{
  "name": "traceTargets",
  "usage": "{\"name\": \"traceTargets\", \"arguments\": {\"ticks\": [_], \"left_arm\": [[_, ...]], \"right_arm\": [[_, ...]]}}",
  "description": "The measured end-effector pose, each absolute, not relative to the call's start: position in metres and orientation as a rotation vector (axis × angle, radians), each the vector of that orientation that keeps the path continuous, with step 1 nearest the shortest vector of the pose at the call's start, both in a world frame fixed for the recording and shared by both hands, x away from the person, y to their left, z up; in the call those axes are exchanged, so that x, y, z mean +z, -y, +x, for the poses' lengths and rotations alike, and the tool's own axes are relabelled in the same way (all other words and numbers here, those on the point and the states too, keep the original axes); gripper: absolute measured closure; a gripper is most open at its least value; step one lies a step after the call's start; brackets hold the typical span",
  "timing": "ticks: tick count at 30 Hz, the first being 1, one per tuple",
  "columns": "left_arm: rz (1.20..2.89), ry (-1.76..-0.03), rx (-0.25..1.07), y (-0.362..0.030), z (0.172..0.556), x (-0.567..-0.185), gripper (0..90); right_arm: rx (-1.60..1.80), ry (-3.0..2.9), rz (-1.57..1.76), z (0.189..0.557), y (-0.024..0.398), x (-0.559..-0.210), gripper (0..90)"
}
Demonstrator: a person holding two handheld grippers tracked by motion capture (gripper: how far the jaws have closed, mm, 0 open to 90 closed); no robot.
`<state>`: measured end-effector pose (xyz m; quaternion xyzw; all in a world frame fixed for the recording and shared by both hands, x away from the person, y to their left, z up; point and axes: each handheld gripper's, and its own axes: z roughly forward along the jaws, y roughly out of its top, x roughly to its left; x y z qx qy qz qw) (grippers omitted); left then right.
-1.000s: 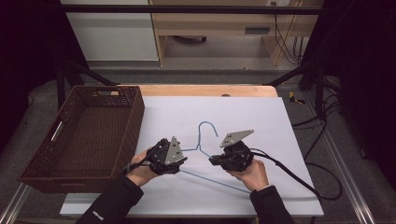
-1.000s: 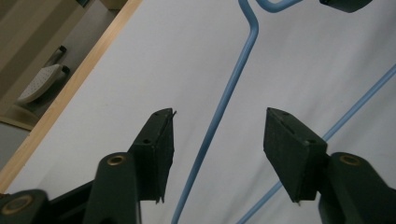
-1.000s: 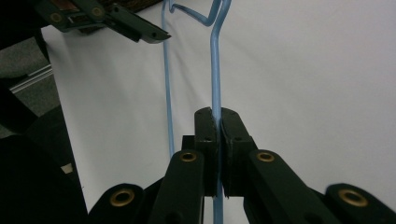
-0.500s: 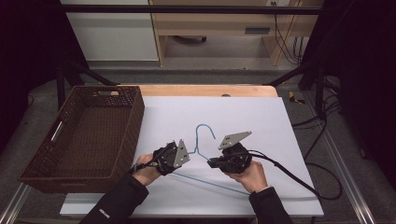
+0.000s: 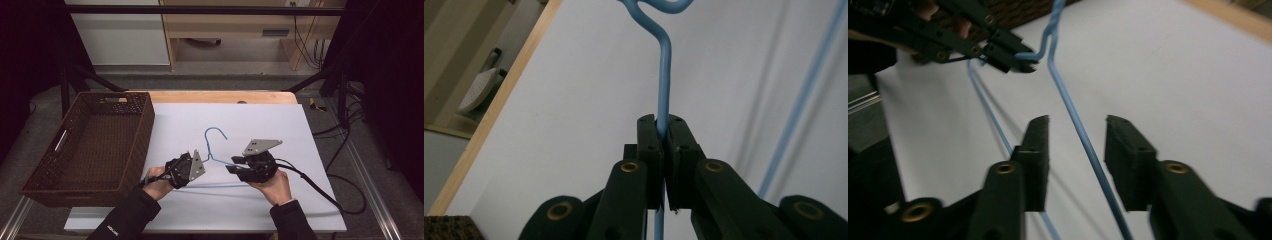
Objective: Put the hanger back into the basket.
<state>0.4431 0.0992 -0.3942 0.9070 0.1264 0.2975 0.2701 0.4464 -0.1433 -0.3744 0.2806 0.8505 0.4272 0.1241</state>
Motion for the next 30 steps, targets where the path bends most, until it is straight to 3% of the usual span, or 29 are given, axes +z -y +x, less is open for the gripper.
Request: {"name": "traceTargets", "arguments": {"ticks": [7,15,21,30], "left_arm": [[2.446,-0.445,0.81,-0.099,0.448,-0.387,86.4],[2.388,-0.605,0.8,-0.102,0.457,-0.375,86.5],[2.329,-0.694,0.8,-0.107,0.461,-0.364,86.5],[2.276,-0.757,0.8,-0.116,0.463,-0.341,86.5]], "right_arm": [[1.2,-2.23,0.845,0.436,0.161,-0.361,28.8],[1.239,-2.061,0.999,0.429,0.187,-0.364,10.4],[1.277,-1.969,1.093,0.424,0.211,-0.371,3.6],[1.274,-1.915,1.154,0.414,0.236,-0.384,3.0]]}}
